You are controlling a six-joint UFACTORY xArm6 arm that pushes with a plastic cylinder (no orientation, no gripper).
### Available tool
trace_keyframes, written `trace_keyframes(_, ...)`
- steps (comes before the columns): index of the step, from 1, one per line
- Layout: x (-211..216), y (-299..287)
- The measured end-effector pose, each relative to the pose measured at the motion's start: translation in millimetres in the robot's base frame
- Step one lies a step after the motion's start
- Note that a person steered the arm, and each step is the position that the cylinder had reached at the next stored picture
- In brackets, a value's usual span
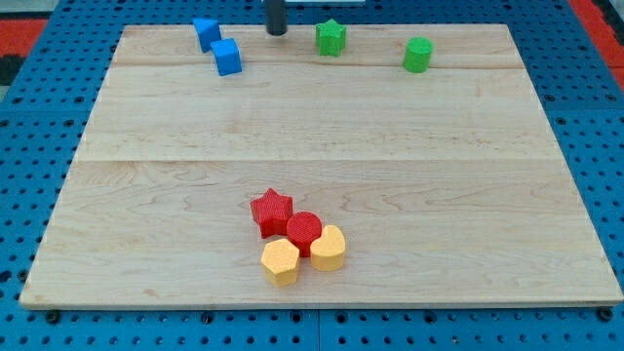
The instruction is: Push the green star closer to the green circle
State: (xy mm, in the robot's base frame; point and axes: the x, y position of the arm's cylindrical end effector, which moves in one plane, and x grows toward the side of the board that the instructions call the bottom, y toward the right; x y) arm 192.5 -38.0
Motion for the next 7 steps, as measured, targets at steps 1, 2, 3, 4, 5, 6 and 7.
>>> trace_keyframes(1, 9, 66)
trace_keyframes(2, 25, 124)
trace_keyframes(3, 26, 99)
trace_keyframes(4, 6, 18)
trace_keyframes(5, 38, 10)
trace_keyframes(6, 68, 46)
trace_keyframes(7, 68, 124)
